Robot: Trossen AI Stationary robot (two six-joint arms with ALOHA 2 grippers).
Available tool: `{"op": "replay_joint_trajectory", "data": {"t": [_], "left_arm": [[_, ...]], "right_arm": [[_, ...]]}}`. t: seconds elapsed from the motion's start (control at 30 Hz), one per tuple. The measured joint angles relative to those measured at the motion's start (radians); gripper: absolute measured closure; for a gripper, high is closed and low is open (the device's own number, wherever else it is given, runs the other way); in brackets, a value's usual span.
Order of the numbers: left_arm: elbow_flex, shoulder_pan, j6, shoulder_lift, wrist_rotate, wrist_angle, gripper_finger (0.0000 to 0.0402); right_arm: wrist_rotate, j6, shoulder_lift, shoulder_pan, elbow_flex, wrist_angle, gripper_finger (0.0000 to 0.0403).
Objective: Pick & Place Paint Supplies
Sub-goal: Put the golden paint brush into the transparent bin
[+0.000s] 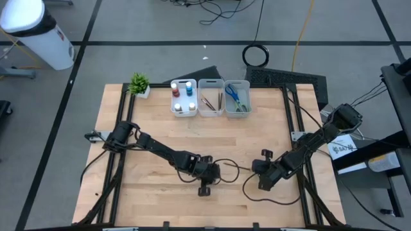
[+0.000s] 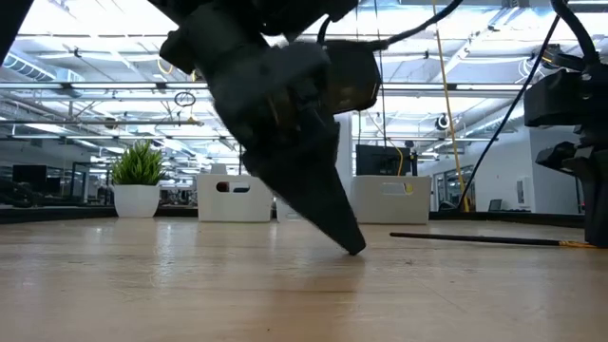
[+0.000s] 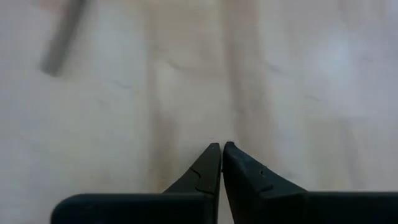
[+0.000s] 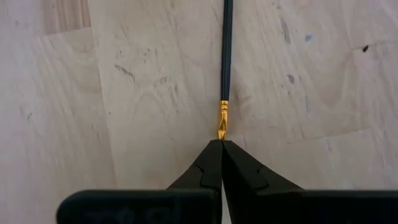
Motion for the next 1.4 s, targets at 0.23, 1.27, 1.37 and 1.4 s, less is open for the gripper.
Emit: {"op": "replay_joint_trajectory", "data": {"t": [0.23, 1.27, 1.37, 1.4], "left_arm": [[0.003, 0.025, 0.049, -0.044, -0.172, 0.005, 0.0354], [0.005, 0.111, 0.152, -0.039, -0.087, 0.109, 0.0172], [0.005, 0.111, 0.152, -0.039, -0.087, 0.108, 0.0172], [0.005, 0.111, 0.152, -0.039, -0.087, 0.108, 0.0172]], "right_arm": [[-0.038, 0.018, 0.002, -0.001, -0.025, -0.005, 0.0403], [-0.024, 0.045, -0.051, 0.002, -0.101, 0.045, 0.0403], [0.014, 0.033, -0.101, 0.003, -0.094, 0.053, 0.0403], [0.021, 0.025, -0.117, 0.003, -0.094, 0.058, 0.0403]]}}
